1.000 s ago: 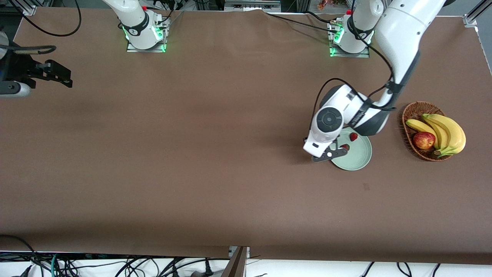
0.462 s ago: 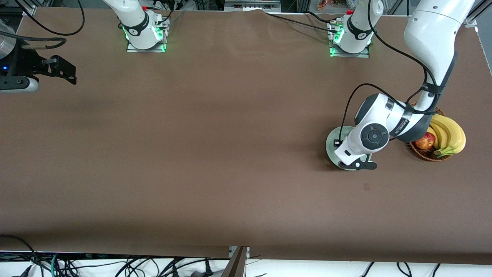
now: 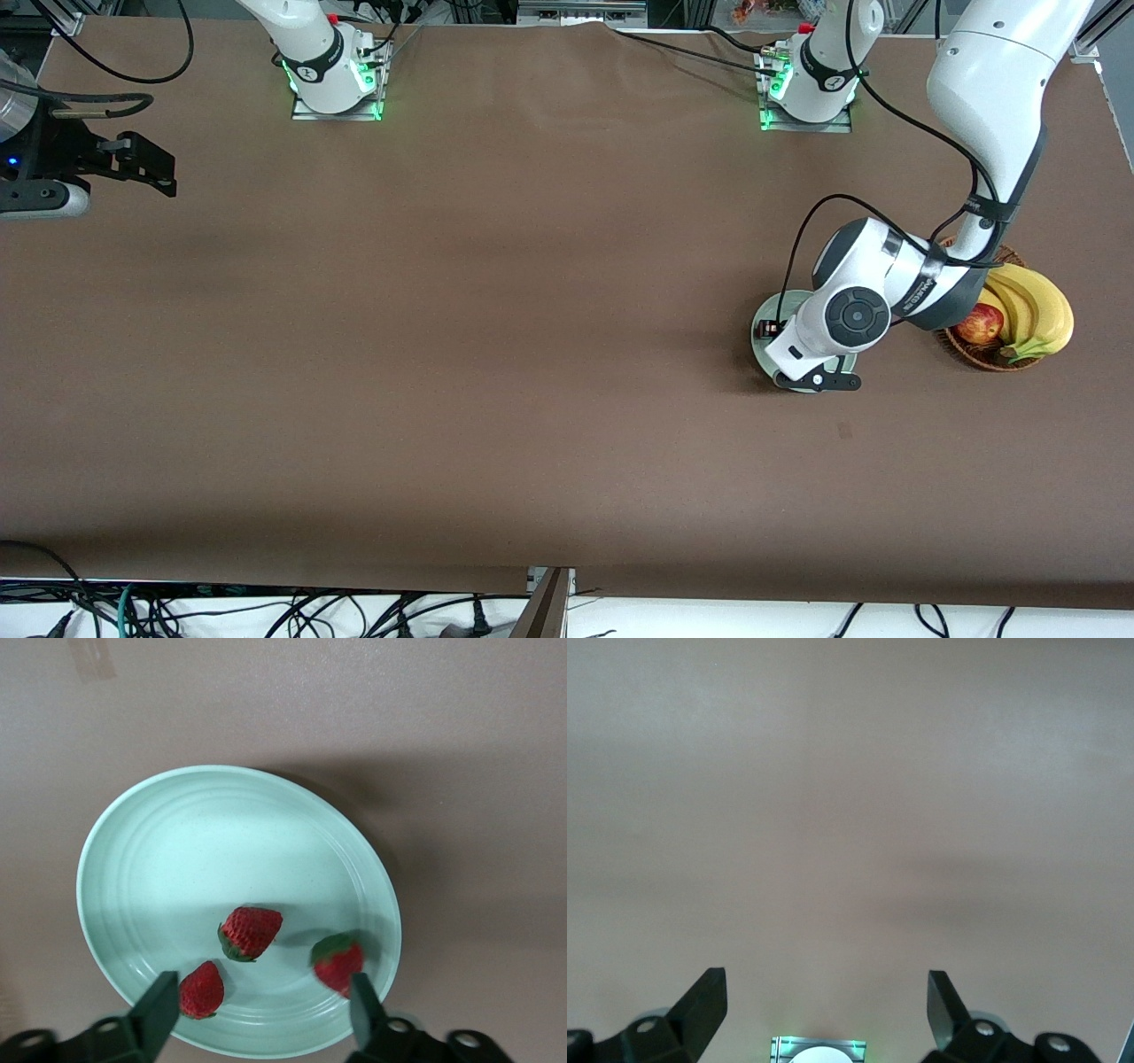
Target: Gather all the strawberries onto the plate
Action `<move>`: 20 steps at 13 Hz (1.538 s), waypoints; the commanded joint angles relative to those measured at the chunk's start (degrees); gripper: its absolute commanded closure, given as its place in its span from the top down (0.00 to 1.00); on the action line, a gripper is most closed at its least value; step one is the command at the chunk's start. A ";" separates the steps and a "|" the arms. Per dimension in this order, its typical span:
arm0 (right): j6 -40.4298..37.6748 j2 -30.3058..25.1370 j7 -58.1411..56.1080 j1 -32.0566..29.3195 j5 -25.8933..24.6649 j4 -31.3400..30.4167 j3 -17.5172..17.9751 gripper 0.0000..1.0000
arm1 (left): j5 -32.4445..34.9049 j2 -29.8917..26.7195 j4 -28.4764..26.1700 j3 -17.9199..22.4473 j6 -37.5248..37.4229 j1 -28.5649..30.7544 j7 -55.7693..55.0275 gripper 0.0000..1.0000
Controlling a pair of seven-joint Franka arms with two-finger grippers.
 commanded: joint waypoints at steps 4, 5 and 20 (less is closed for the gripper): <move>-0.42 0.30 -0.59 -0.78 -0.61 0.77 0.60 1.00 | -1.02 -8.84 1.00 -0.30 -0.69 1.33 1.49 1.00; -0.42 0.30 -0.50 -0.87 -0.61 0.77 0.60 1.00 | -1.11 -11.74 1.00 -0.56 -1.99 1.60 1.67 1.00; -0.60 0.39 -0.50 -0.43 -0.35 0.68 0.86 1.00 | -21.85 -39.26 0.85 25.89 -16.95 -9.39 25.93 1.00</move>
